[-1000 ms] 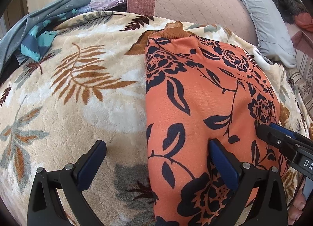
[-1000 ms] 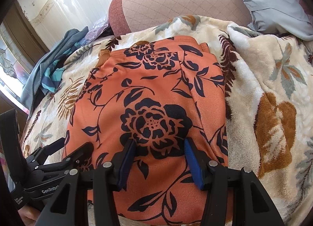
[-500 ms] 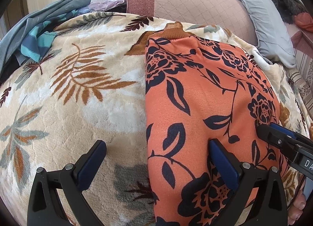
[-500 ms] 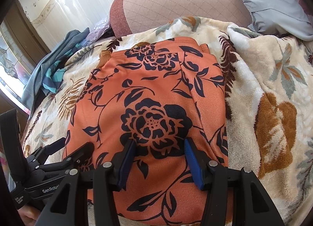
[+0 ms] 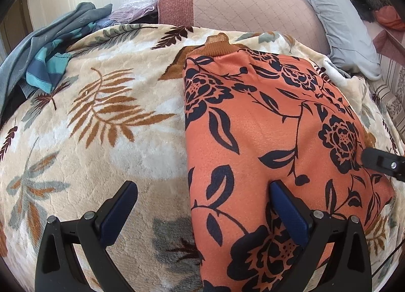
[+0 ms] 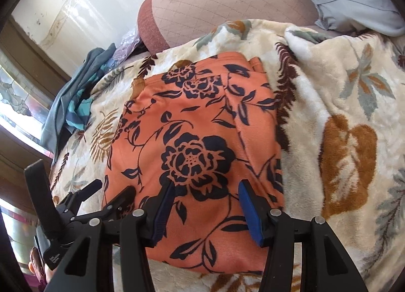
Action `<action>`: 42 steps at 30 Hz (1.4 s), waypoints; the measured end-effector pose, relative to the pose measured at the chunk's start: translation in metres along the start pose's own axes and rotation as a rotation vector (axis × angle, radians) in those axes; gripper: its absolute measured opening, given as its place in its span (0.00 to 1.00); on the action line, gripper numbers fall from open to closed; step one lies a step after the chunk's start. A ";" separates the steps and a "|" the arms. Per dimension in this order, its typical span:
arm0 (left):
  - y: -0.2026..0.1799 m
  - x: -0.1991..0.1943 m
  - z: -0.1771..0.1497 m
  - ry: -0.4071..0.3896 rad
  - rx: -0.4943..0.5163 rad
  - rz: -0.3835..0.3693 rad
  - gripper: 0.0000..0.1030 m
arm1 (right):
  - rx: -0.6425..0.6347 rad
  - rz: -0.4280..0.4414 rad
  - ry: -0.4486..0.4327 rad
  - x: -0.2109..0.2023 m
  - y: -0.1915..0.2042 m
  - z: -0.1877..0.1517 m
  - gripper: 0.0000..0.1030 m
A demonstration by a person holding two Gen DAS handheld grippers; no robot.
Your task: Fold small clothes
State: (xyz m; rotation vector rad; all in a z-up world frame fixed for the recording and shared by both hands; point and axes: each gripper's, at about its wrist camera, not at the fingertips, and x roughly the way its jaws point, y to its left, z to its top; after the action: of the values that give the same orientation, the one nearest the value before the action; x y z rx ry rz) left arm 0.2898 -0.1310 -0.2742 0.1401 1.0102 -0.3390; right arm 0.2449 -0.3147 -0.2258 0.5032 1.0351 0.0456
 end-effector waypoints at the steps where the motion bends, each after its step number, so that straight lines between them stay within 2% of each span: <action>1: 0.000 0.000 0.000 0.000 -0.001 -0.001 1.00 | -0.003 -0.008 -0.009 -0.005 -0.001 0.000 0.54; 4: 0.000 -0.001 -0.001 -0.001 -0.003 -0.002 1.00 | -0.007 -0.026 -0.036 -0.018 -0.005 0.001 0.61; 8: -0.001 -0.002 -0.001 -0.005 0.000 0.000 1.00 | 0.017 -0.034 -0.060 -0.030 -0.016 -0.001 0.61; 16: 0.000 -0.001 -0.001 -0.003 -0.005 -0.007 1.00 | 0.056 -0.042 -0.053 -0.036 -0.031 -0.007 0.63; 27: 0.002 -0.001 0.001 0.004 -0.015 -0.017 1.00 | 0.109 0.003 -0.050 -0.033 -0.042 -0.008 0.64; 30: 0.005 -0.007 0.007 0.006 -0.018 -0.051 1.00 | 0.123 0.023 -0.055 -0.032 -0.045 -0.006 0.64; 34: 0.019 -0.027 0.016 -0.079 -0.057 -0.098 1.00 | 0.155 0.055 -0.076 -0.032 -0.051 -0.001 0.66; 36: 0.025 -0.029 0.019 -0.094 -0.075 -0.108 1.00 | 0.174 0.072 -0.089 -0.032 -0.054 0.004 0.69; 39: 0.033 -0.022 0.020 -0.068 -0.113 -0.144 1.00 | 0.190 0.091 -0.101 -0.030 -0.057 0.012 0.71; 42: 0.034 -0.017 0.021 -0.031 -0.128 -0.223 1.00 | 0.197 0.099 -0.089 -0.023 -0.060 0.020 0.73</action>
State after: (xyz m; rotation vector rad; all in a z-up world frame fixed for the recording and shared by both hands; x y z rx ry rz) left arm 0.3100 -0.1013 -0.2501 -0.0943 1.0157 -0.4770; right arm 0.2376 -0.3815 -0.2245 0.7289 0.9321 0.0088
